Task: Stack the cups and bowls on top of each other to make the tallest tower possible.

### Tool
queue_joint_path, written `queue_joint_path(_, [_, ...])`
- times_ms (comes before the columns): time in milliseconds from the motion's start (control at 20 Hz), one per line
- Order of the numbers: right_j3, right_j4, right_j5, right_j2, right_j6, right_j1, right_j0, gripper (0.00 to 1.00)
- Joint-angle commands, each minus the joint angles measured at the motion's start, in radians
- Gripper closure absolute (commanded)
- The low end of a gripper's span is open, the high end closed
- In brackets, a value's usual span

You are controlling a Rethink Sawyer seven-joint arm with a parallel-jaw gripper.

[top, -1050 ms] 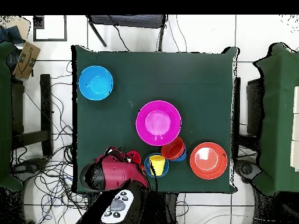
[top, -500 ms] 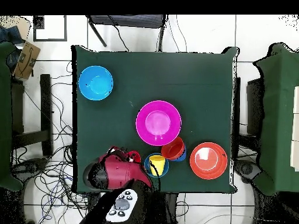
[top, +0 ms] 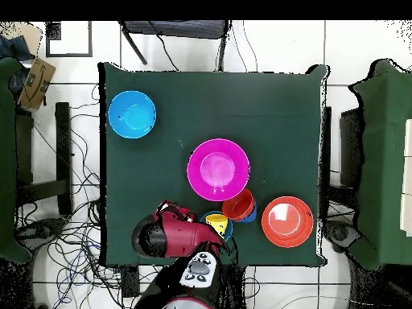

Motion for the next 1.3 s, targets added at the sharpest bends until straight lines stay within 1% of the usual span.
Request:
queue_joint_path(50, [0.077,-0.079,-0.093,0.17,0.086,0.074,-0.042,0.0])
queue_joint_path(200, [0.087,-0.082,-0.089,0.195,0.091,0.079,-0.056,0.0])
queue_joint_path(450, [0.091,-0.059,-0.06,0.203,0.105,0.072,-0.038,0.0])
queue_joint_path(600, [0.086,-0.035,-0.027,0.178,0.113,0.062,-0.005,0.0])
queue_joint_path(850, [0.081,-0.008,0.008,0.163,0.127,0.05,0.018,0.0])
queue_joint_path(1000, [0.075,0.013,0.039,0.136,0.138,0.043,0.044,0.0])
queue_joint_path(1200, [0.081,0.018,0.026,0.13,0.146,0.044,0.054,0.0])
queue_joint_path(1300, [0.082,0.025,0.026,0.121,0.153,0.043,0.07,0.0])
